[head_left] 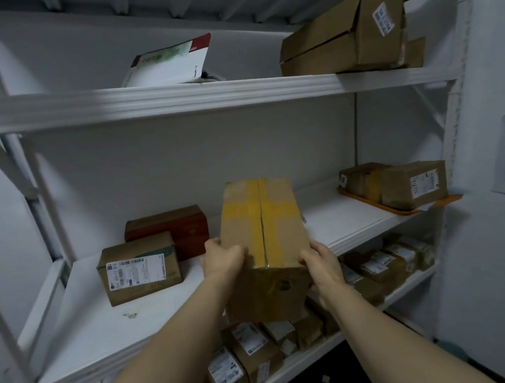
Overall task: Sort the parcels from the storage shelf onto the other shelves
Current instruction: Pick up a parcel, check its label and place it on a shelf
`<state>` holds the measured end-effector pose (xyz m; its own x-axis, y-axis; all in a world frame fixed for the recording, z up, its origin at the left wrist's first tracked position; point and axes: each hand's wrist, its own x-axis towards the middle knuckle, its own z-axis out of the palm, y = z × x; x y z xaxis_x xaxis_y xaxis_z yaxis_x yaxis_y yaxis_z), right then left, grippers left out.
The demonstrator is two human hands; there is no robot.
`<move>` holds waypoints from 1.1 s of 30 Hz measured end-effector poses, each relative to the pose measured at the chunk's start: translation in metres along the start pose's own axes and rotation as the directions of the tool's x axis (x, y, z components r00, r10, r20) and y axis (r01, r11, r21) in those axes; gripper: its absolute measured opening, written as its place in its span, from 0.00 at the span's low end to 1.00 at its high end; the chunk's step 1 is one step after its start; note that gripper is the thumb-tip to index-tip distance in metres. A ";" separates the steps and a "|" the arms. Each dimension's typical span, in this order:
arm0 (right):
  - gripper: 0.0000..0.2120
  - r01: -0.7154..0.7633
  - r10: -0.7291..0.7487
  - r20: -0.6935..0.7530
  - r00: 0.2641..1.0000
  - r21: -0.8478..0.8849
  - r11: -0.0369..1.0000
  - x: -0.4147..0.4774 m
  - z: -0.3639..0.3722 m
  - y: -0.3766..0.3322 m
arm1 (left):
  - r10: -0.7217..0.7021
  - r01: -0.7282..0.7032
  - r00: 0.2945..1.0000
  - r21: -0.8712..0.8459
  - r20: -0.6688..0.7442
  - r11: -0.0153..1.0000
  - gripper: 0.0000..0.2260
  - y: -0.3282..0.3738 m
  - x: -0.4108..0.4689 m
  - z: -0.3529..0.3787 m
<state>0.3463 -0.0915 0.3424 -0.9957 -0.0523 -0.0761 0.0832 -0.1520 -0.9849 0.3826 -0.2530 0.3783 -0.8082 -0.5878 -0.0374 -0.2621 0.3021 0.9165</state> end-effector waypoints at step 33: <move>0.54 -0.364 0.371 0.128 0.920 -0.073 0.928 0.015 0.068 0.020 | -0.102 0.097 0.971 0.037 0.214 0.995 0.20 0.028 0.015 -0.084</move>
<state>0.3356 -0.1622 0.3321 -0.8798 -0.2311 -0.4154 0.4372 -0.0505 -0.8979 0.4072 -0.3169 0.4372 -0.8712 -0.4411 -0.2153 -0.3582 0.2712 0.8934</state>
